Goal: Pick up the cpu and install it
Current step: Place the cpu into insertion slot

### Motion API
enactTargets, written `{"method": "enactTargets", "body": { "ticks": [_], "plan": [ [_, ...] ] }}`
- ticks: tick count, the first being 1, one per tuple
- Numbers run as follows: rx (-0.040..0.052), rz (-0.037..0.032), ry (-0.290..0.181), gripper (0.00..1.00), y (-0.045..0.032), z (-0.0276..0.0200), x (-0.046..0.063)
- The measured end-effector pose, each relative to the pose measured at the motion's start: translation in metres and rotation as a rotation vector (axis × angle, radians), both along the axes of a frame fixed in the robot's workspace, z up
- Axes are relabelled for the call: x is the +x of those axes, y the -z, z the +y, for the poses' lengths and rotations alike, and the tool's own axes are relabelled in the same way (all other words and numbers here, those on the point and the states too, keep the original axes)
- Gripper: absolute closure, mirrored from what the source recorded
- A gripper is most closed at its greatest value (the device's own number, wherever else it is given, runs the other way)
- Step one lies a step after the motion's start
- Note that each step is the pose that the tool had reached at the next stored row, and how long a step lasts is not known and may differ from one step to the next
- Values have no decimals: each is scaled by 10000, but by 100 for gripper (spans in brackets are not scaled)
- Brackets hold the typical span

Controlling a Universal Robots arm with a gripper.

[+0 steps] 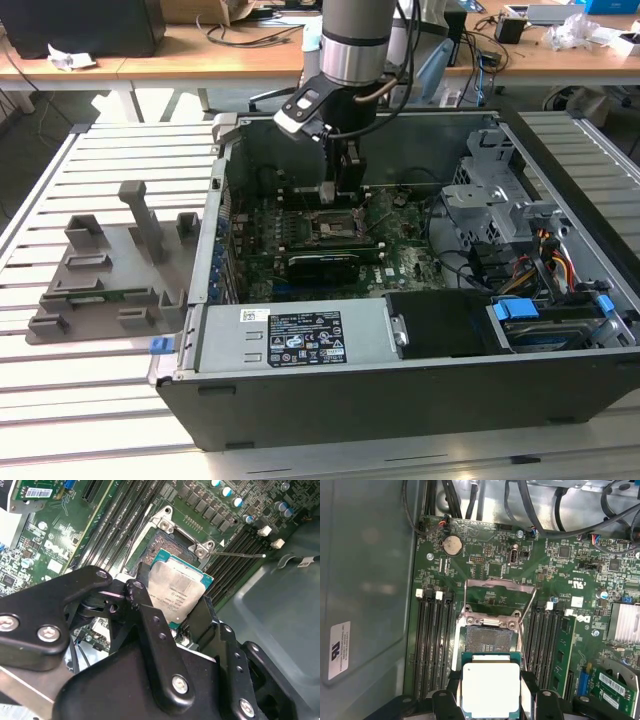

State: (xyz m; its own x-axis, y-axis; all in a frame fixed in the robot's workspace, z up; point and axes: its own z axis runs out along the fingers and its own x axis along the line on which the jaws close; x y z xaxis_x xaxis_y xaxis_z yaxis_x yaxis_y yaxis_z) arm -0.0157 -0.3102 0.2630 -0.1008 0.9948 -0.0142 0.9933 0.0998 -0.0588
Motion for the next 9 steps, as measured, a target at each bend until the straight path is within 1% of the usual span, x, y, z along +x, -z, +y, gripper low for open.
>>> {"method": "enactTargets", "body": {
  "ticks": [5, 9],
  "plan": [
    [0, 0, 0, 45, 44, 0, 0],
    [0, 0, 0, 45, 104, 0, 0]
  ]
}}
